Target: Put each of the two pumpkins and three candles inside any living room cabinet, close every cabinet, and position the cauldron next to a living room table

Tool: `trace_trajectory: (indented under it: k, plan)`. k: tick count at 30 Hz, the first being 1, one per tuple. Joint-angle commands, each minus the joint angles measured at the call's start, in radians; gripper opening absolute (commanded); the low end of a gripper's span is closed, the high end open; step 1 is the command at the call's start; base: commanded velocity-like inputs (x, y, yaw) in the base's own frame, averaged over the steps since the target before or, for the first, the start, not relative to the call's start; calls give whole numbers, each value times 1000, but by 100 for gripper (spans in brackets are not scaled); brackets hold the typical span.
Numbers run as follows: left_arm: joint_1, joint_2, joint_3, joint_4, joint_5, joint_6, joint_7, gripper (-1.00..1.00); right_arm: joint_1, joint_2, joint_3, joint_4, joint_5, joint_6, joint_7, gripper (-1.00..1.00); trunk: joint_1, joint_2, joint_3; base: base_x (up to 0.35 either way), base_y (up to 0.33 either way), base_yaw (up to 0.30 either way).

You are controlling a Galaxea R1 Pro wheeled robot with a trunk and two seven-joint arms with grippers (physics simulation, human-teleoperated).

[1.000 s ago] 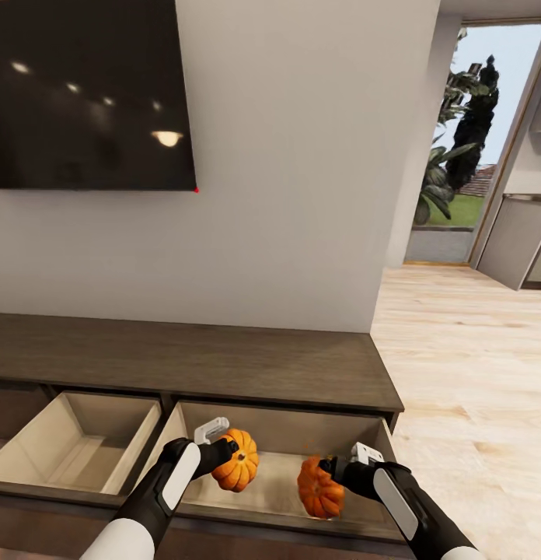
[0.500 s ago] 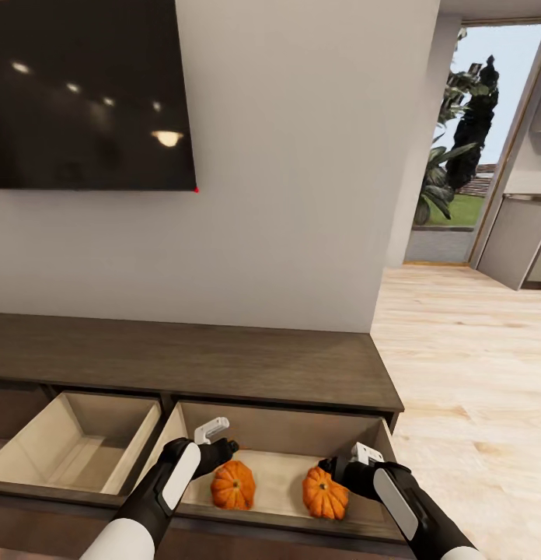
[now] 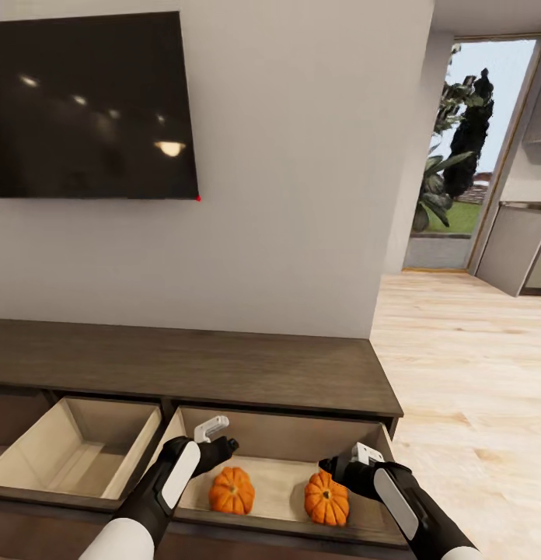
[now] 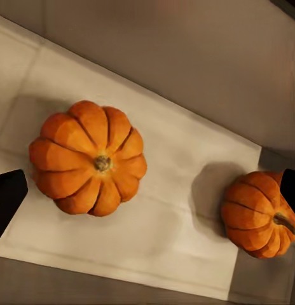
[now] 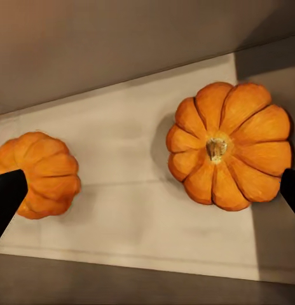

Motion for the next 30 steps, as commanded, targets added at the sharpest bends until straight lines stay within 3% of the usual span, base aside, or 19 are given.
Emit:
trace_trajectory:
  k: [1,12,15,20,30]
  plan:
    - [0,0,-2,-5,10,3,9,100,0,-1,3,-1,-3,3,-1,100,-1,0,3,0,0,0]
    - [0,2,1,-25,16,12,6,100,0,-1,3,-1,-5,2,-1,100,-6,2,45,-62,0,0]
    - [0,2,3,-25,24,12,6,100,0,-2,3,-2,-5,-1,8,100,-17,23,55,-234,0,0]
    - [0,3,2,-25,67,13,7,100,0,-1,3,-5,1,-7,10,100,-36,58,71,-48,0,0]
    - [0,4,2,-25,72,13,6,100,0,-3,-3,-6,-6,-9,14,100,-75,128,102,-2,0,0]
